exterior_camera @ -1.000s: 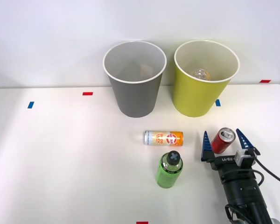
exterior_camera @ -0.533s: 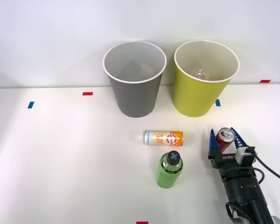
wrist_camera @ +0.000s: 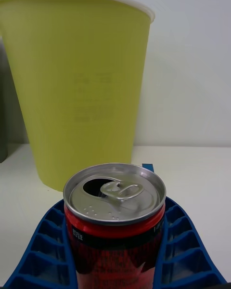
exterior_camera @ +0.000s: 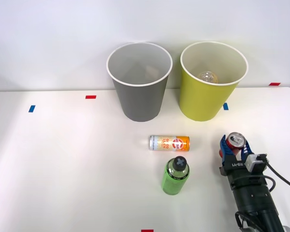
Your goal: Put cans in the gray bin, plastic bottles in the light green bin
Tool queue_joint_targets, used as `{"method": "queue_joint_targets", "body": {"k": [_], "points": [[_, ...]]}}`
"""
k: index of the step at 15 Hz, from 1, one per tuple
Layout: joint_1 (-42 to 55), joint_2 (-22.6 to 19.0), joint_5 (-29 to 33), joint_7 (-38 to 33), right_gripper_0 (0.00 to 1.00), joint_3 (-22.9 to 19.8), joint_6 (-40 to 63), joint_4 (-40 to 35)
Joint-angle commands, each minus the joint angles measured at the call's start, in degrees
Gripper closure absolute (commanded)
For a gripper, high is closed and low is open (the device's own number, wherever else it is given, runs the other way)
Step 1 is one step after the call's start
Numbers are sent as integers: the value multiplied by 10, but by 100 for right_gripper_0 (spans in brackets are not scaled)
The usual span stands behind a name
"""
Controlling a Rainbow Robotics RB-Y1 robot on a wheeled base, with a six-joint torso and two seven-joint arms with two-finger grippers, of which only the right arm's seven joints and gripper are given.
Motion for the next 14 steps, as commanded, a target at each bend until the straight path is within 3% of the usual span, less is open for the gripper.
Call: {"method": "queue_joint_targets", "body": {"k": [1,3,6,14], "points": [[48,-22,-5,-7,79,31,19,-78],[93,-48,-8,-15,79,48,92,-187],[125,-80,-14,-29,97,55,190,-316],[53,-149,-15,-148,100,73,201,-373]]}}
